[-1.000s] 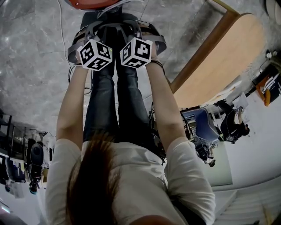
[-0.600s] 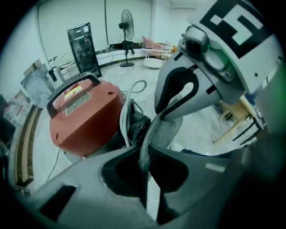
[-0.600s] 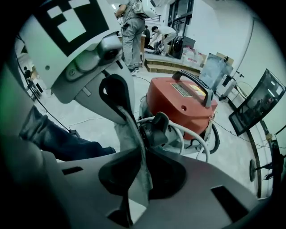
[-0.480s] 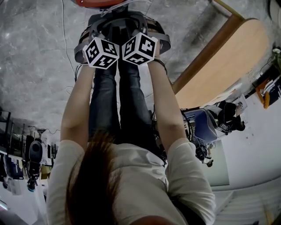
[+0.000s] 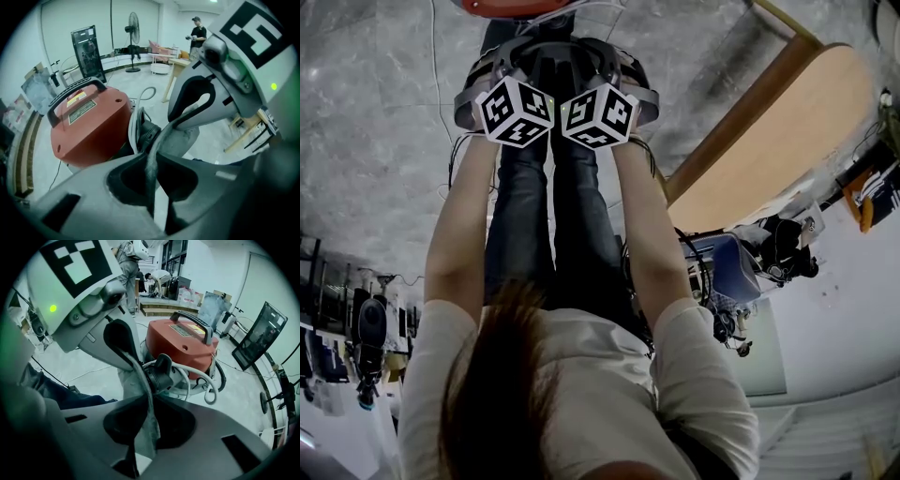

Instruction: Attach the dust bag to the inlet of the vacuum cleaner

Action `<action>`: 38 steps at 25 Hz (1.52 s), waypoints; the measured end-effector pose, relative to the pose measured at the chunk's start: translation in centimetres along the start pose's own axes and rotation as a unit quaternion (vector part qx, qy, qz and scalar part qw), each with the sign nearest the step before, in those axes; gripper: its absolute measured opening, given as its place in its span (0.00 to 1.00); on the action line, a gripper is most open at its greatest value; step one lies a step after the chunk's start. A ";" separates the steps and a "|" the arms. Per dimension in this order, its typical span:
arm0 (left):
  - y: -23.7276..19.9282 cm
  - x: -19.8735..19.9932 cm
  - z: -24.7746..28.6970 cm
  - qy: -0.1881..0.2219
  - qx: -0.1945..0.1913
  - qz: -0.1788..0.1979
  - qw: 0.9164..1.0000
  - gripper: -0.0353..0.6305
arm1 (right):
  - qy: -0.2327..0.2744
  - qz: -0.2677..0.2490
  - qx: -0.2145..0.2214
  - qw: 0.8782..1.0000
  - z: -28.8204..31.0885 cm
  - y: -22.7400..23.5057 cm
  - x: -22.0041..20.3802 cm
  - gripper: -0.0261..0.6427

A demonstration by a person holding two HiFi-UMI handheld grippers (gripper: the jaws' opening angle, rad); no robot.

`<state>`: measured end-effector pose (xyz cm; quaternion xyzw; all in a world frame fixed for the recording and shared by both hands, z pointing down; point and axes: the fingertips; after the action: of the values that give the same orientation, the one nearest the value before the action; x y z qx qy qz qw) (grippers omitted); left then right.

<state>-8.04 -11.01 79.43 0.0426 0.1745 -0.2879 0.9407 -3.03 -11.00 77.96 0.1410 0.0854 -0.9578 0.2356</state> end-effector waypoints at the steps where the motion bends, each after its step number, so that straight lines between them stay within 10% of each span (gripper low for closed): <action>1: 0.0 -0.2 0.0 0.004 0.005 -0.018 1.000 0.13 | -0.003 -0.004 0.000 1.000 0.2 0.1 0.1 0.12; 7: -0.2 -0.8 -0.1 0.022 0.025 -0.091 0.995 0.13 | -0.005 -0.035 0.006 0.999 0.4 0.8 1.2 0.13; 14: -0.7 0.3 0.4 0.003 -0.002 0.029 1.000 0.15 | 0.016 0.044 -0.022 0.999 -0.1 0.5 0.3 0.12; 21: -0.4 -0.7 -0.2 0.030 0.030 -0.100 0.994 0.14 | -0.006 0.039 0.011 0.999 0.6 1.1 1.1 0.13; 31: -0.8 0.6 0.4 0.022 -0.010 -0.044 0.999 0.15 | 0.030 0.094 -0.018 0.995 -0.1 0.9 0.3 0.13; 38: -0.6 0.0 -0.1 0.040 0.015 -0.143 0.989 0.14 | 0.004 0.052 0.028 0.998 0.5 1.3 0.7 0.14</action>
<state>-8.41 -11.48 79.36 0.0426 0.2117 -0.4203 0.8813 -3.14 -12.62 78.10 0.1560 0.0524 -0.9457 0.2804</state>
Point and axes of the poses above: the fingertips, and each gripper's own axes: z forward along the fingers, y to its right, x out of its top, and after that the axes turned 5 degrees about -y, right-handed
